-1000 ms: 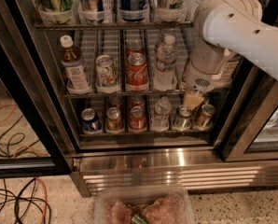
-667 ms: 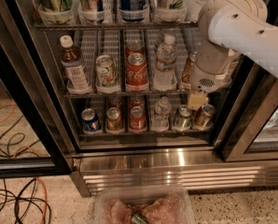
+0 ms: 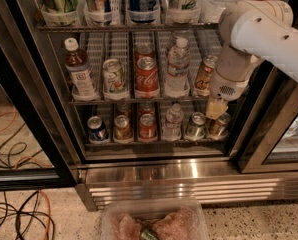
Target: Pick orange can from middle shelf of fridge
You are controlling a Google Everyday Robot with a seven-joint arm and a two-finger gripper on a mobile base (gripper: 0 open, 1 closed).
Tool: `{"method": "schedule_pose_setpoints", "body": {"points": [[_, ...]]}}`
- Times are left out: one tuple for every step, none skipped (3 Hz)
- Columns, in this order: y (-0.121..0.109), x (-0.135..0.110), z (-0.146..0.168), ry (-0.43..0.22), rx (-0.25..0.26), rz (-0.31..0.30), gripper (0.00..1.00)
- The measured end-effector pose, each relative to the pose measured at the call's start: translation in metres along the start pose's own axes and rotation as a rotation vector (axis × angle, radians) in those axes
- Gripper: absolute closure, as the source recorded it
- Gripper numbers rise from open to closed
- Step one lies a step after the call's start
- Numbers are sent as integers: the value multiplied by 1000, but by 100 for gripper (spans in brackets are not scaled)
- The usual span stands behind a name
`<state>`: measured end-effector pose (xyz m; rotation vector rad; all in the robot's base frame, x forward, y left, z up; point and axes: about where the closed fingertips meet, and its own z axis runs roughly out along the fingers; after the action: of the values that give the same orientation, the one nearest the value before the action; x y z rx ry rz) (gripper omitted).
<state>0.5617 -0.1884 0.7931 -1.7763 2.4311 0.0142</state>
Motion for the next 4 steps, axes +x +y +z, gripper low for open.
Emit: {"method": "schedule_pose_setpoints", "body": {"points": [[0, 4, -1, 0, 0, 9, 100], [0, 8, -3, -12, -5, 32, 87], [0, 7, -7, -48, -6, 64, 67], [0, 6, -16, -145, -12, 124, 44]]}}
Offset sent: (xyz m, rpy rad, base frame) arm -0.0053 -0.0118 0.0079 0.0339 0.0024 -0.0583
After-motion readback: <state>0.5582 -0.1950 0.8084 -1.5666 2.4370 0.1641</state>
